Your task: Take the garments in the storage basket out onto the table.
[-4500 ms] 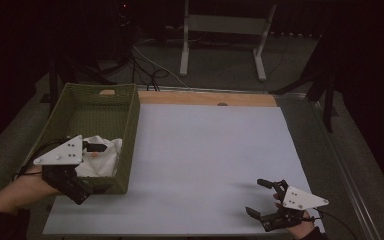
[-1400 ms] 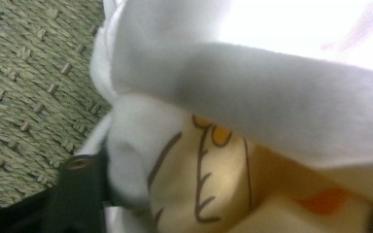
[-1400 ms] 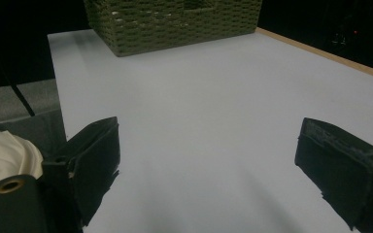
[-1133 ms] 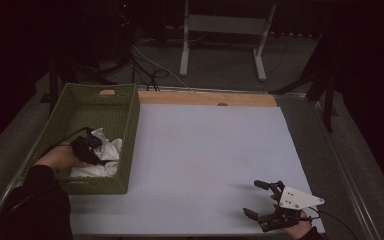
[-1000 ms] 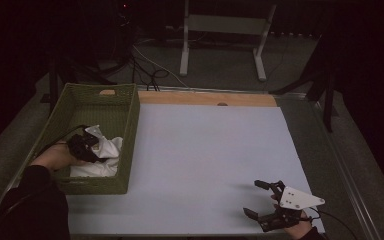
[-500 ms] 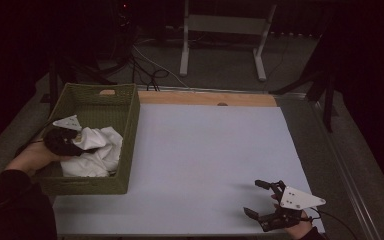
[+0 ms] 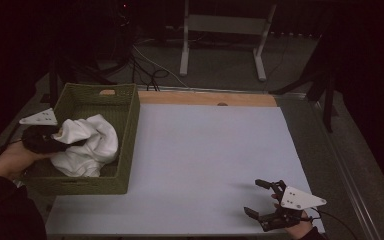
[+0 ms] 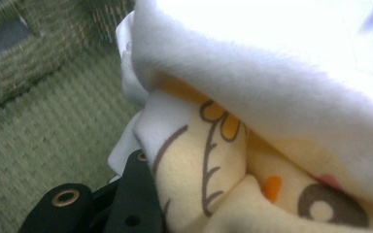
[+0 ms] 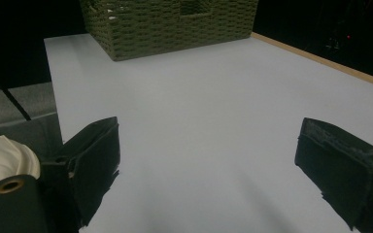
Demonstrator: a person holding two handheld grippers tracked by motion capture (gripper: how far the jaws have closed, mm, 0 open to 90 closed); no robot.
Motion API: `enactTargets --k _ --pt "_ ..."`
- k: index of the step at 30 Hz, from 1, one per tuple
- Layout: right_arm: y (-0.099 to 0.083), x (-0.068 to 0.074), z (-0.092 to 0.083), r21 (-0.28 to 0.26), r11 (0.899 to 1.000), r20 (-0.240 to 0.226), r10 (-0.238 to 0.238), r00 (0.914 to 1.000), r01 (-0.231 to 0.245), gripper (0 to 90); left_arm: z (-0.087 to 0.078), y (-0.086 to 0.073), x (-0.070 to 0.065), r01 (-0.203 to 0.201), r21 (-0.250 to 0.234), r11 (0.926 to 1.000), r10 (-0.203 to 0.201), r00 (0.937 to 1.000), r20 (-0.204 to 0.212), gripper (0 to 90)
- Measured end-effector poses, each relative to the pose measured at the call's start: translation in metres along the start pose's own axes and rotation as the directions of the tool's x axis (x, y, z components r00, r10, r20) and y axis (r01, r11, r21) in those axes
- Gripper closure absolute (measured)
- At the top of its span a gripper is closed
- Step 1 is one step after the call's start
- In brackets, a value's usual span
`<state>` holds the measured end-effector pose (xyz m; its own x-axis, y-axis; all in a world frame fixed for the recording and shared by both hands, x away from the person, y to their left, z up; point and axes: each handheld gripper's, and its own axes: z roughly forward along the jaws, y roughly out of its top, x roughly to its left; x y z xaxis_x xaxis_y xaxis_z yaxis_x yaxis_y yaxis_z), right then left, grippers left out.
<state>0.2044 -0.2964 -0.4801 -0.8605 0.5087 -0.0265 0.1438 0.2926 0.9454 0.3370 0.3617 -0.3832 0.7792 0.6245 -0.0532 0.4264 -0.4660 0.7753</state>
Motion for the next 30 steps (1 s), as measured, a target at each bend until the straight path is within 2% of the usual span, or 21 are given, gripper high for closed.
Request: enactTargets --k 2,3,5,11,13,17,18,19,20,21,23,24,27,29,30 --pt "0.000 0.000 0.000 -0.001 1.000 0.000 0.001 1.0000 -0.001 9.2 -0.006 0.001 0.000 0.014 -0.039 0.9991 -0.014 0.9999 0.007 70.1" --pt "0.000 0.000 0.000 0.000 1.000 0.000 0.000 1.0000 0.000 9.2 -0.010 0.001 0.000 0.004 -0.056 0.9984 -0.004 1.0000 0.000 70.1" --pt "0.000 0.000 0.000 0.000 1.000 0.000 0.001 1.0000 -0.001 9.2 -0.015 0.002 -0.001 0.010 -0.086 0.9963 -0.010 0.9999 0.003 70.1" --pt "0.000 0.000 0.000 0.001 1.000 0.006 -0.009 0.9999 0.009 9.2 -0.026 0.001 -0.001 0.027 -0.142 0.9895 -0.026 0.9996 0.005 70.1" --pt "0.000 0.000 0.000 0.001 1.000 0.006 -0.009 0.9999 0.009 9.2 -0.032 0.000 0.000 0.048 -0.179 0.9827 -0.045 0.9988 0.021 70.1" --pt "0.000 0.000 0.001 0.003 1.000 0.007 -0.010 0.9999 0.010 9.2 -0.035 0.000 0.000 0.053 -0.201 0.9782 -0.051 0.9986 0.016 70.1" --pt "0.000 0.001 0.001 0.004 1.000 0.008 -0.010 0.9999 0.010 9.2 -0.038 0.002 -0.001 0.050 -0.241 0.9691 -0.049 0.9987 0.014 70.1" --pt "0.000 0.001 0.001 0.004 1.000 0.009 -0.009 0.9999 0.009 9.2 -0.040 0.002 -0.001 0.046 -0.258 0.9651 -0.044 0.9990 0.013 70.1" --pt "0.000 0.000 0.001 0.004 1.000 0.008 -0.009 0.9999 0.009 9.2 -0.041 0.004 -0.002 0.036 -0.268 0.9627 -0.037 0.9993 0.002 70.1" --pt "0.000 0.000 0.001 0.001 1.000 0.008 -0.007 0.9999 0.007 9.2 -0.042 0.005 -0.002 0.046 -0.280 0.9590 -0.046 0.9989 0.005 70.1" --pt "0.000 0.000 0.001 0.001 1.000 0.008 -0.009 0.9999 0.009 9.2 -0.043 0.006 -0.003 0.031 -0.290 0.9564 -0.032 0.9995 0.002 70.1" --pt "0.000 0.000 0.001 0.001 1.000 0.007 -0.008 0.9999 0.008 9.2 -0.046 0.011 -0.004 0.033 -0.305 0.9519 -0.034 0.9994 0.003 70.0" --pt "0.000 0.000 0.000 0.004 1.000 0.009 -0.012 0.9999 0.012 9.2 -0.048 0.014 -0.006 0.023 -0.326 0.9451 -0.023 0.9997 0.003 70.1" --pt "0.000 0.001 0.000 0.004 1.000 0.006 -0.009 0.9999 0.009 9.2 -0.049 0.016 -0.006 0.035 -0.330 0.9435 -0.037 0.9993 -0.001 70.0" --pt "0.001 0.001 0.000 0.004 1.000 0.007 -0.013 0.9999 0.013 9.2 -0.050 0.018 -0.008 0.029 -0.347 0.9374 -0.032 0.9995 -0.002 70.0"
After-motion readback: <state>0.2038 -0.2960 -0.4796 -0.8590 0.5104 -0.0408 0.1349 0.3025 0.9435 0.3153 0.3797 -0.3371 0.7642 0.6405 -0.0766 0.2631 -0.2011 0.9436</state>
